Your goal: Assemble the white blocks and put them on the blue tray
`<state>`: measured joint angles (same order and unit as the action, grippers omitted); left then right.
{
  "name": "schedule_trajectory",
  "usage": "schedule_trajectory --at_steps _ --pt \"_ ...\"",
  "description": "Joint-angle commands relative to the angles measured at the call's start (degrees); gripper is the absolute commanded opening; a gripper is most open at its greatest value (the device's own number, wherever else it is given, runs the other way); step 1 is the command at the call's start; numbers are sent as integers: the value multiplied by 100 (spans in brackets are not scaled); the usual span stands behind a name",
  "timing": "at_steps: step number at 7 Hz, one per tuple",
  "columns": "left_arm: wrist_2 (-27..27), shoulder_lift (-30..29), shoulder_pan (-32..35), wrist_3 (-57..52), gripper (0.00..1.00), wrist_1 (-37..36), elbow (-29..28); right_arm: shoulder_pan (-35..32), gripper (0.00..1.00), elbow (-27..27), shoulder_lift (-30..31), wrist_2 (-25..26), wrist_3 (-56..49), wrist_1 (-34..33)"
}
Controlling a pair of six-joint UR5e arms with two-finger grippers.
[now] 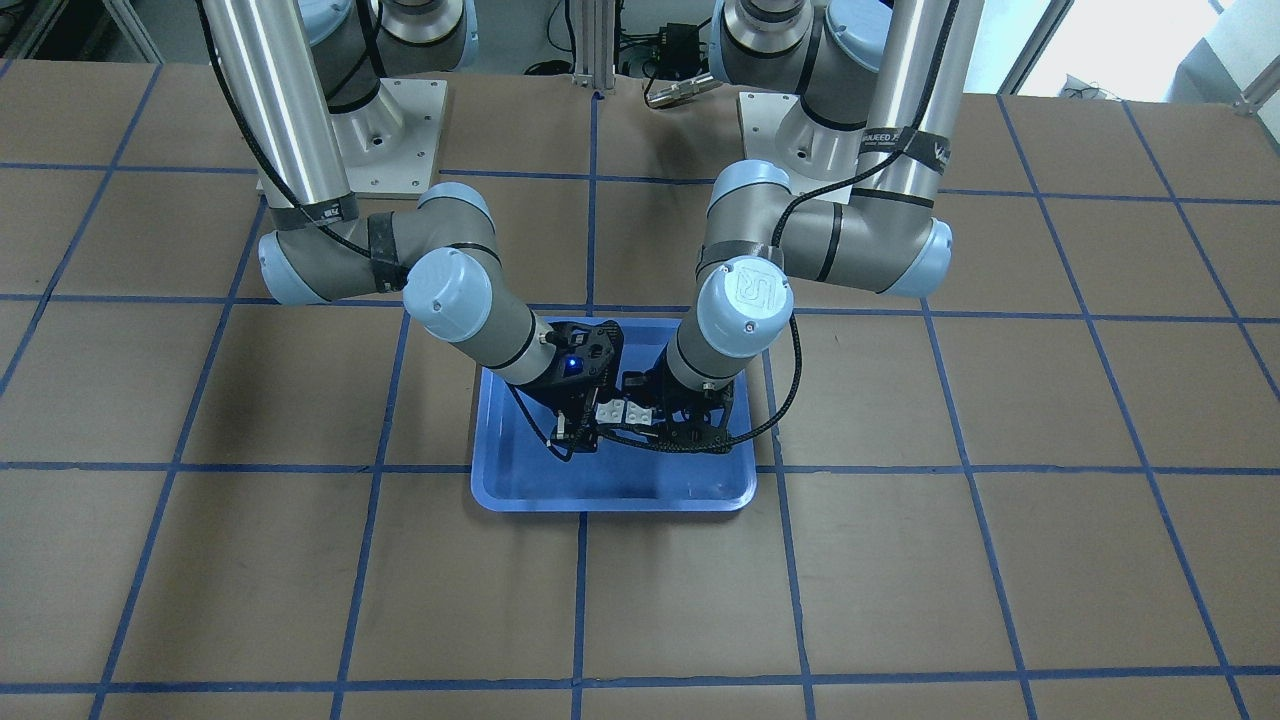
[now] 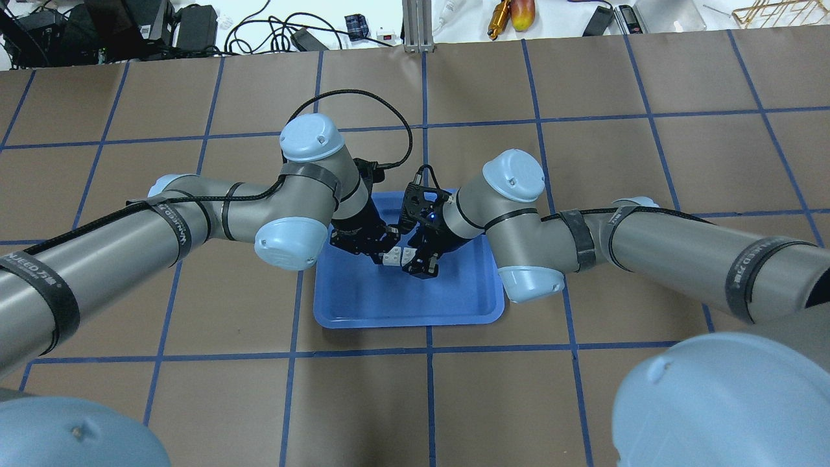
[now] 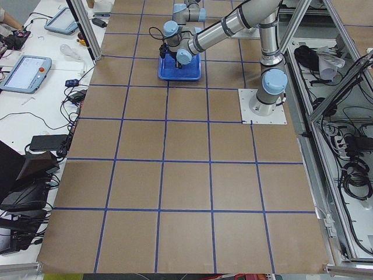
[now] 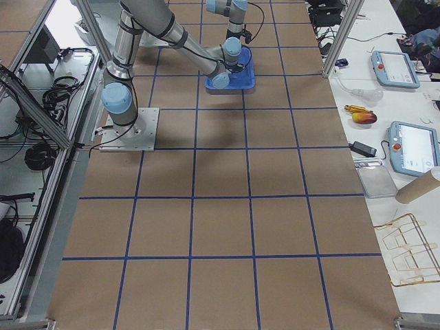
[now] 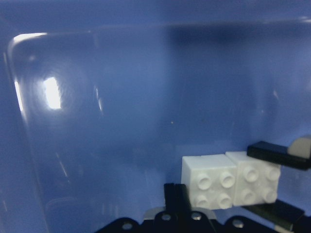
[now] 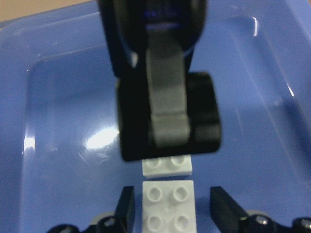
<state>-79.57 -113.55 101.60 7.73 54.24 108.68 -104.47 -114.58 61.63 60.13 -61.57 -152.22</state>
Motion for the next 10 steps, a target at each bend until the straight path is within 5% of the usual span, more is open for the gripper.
schedule_trajectory --at_steps 1,3,4,6,10 --pt "3 0 0 0 0 -1 -5 -4 100 6 129 51 432 -71" --pt "-6 0 0 0 0 8 4 40 100 -20 619 330 1014 121" --pt "-6 0 9 0 0 -1 4 92 100 14 961 681 1389 740" --pt "-23 26 227 44 0 -9 -5 233 100 15 1350 1059 3181 992" --pt "-41 96 308 35 0 -9 -14 1058 100 601 1913 1668 4697 3061"
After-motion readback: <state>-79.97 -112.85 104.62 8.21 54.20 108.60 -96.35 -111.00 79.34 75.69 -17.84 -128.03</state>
